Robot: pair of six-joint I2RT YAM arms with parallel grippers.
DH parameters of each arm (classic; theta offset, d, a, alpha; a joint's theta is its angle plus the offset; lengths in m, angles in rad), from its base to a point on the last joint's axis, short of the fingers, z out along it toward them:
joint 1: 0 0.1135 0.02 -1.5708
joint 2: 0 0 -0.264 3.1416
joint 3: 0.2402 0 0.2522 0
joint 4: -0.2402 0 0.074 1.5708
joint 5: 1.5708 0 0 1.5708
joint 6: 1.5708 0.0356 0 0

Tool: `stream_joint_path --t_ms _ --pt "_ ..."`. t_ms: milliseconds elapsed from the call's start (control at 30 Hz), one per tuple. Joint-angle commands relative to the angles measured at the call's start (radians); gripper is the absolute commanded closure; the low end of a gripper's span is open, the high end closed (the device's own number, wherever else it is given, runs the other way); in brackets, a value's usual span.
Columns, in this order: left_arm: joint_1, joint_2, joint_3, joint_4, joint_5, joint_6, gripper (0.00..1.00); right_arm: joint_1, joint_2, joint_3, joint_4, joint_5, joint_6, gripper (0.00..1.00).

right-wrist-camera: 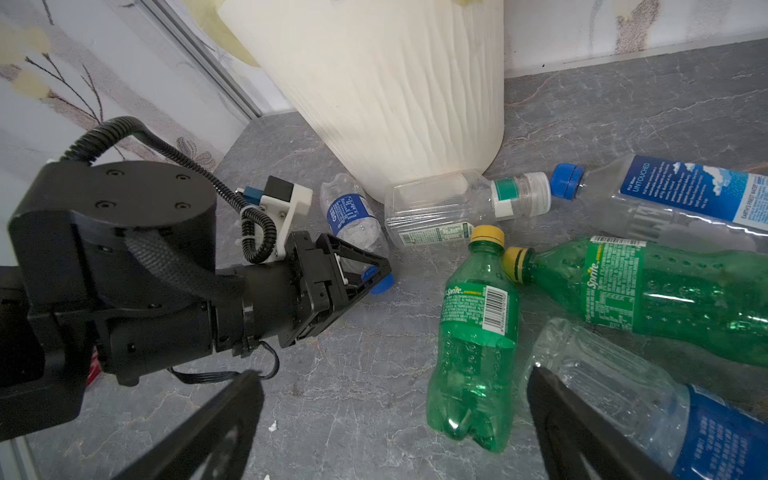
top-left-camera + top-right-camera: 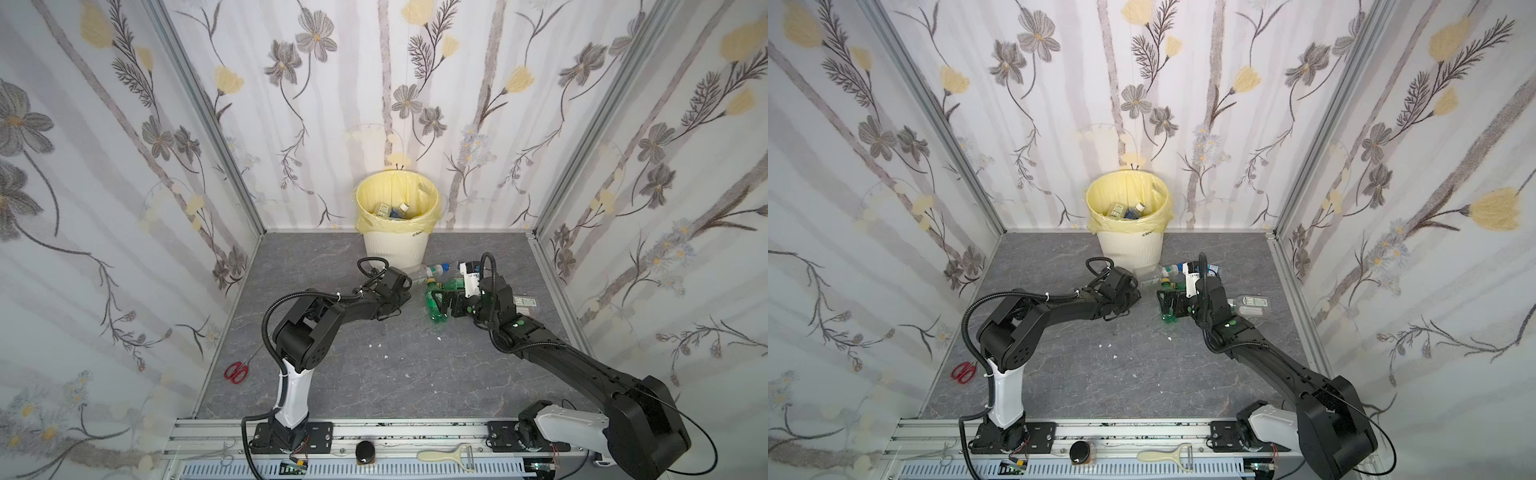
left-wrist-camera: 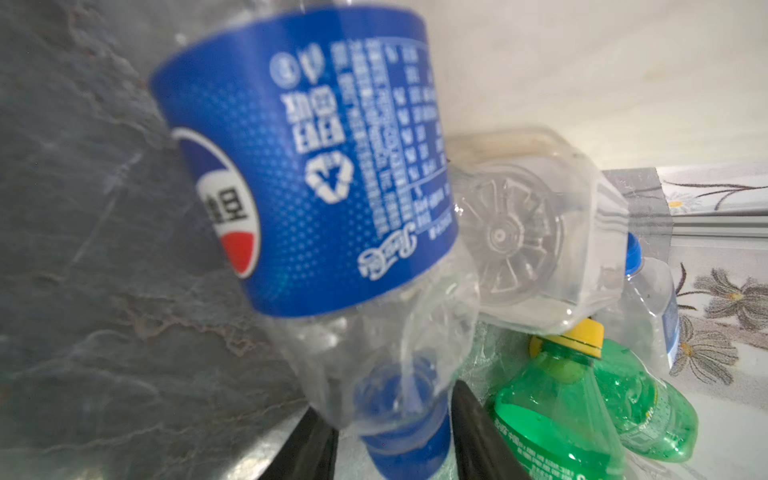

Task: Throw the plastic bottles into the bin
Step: 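Grasp the Pepsi bottle with the left gripper and lift it toward the right gripper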

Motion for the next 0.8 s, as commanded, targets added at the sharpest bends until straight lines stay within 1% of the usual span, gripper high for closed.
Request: stream_joint_path --t_ms 0,167,367,767 --pt "0.005 -0.003 0.01 0.014 -0.03 0.019 0.55 0.001 0.005 0.005 0.042 -0.008 0.009 0.0" --pt "0.007 0.02 0.022 0.016 -0.024 0.019 0.56 0.0 0.005 0.005 0.045 -0.009 0.011 0.0" --pt "0.008 0.037 0.036 0.02 -0.018 0.025 0.6 0.0 0.012 0.004 0.047 -0.008 0.012 0.0" --pt "0.012 -0.01 -0.016 0.022 -0.027 0.042 0.7 0.0 0.019 0.002 0.067 -0.009 0.026 0.0"
